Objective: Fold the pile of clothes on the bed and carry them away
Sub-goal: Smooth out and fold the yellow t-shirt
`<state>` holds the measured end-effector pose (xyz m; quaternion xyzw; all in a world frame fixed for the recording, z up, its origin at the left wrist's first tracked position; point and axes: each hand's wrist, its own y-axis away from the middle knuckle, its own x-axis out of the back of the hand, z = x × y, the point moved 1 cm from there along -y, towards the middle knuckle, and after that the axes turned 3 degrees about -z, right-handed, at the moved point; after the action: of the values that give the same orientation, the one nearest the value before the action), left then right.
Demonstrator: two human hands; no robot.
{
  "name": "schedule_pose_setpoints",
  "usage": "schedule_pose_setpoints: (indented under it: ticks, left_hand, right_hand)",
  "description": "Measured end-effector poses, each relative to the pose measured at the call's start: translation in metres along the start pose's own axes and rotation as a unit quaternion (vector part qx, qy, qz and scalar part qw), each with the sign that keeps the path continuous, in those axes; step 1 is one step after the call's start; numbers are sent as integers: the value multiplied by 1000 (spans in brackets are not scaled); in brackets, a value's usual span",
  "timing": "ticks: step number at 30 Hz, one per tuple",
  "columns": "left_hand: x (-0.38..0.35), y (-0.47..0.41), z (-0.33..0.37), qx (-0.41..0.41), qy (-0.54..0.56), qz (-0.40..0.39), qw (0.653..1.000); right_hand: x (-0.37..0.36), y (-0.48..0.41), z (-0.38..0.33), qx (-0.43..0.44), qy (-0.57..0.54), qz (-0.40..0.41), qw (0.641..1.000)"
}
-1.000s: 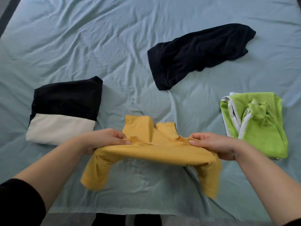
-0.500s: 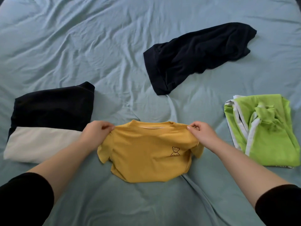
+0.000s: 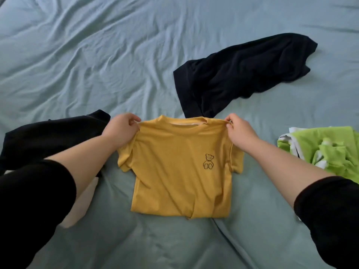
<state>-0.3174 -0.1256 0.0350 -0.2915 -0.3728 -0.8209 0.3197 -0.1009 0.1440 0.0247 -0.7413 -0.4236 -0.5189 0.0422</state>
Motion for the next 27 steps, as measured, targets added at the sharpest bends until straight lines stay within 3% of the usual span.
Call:
schedule_pose_setpoints:
  ticks: [4,8,11,14,17,22,25,27]
  left_hand:
    - [12,-40,14,-2,-32,17,999]
    - [-16,-25,5,53,-11,3,999]
    - [-58,32,-20,157,124,83,976]
    - [-105,101,-43,233,242,90,938]
    - [-138,147,-52,222,293,66,928]
    - [-145,174,-50,193,290,94,933]
    - [-127,173,-49,137,275,140,941]
    - [-117,171,-45,92,263,128,952]
  right_hand:
    - [16,-33,-26,-7,35,57,998]
    - [-1,-19,-24,15,46,56,997]
    - [-34,36,6,-87,-93,56,990]
    - [-76,105,37,-232,-229,55,944]
    - [-117,154,44,-289,-350,44,890]
    - [-132,178,41,-211,-367,47,905]
    - [-120,179,46,-192,-427,81,880]
    - [-114,181,50,-198,-470,78,856]
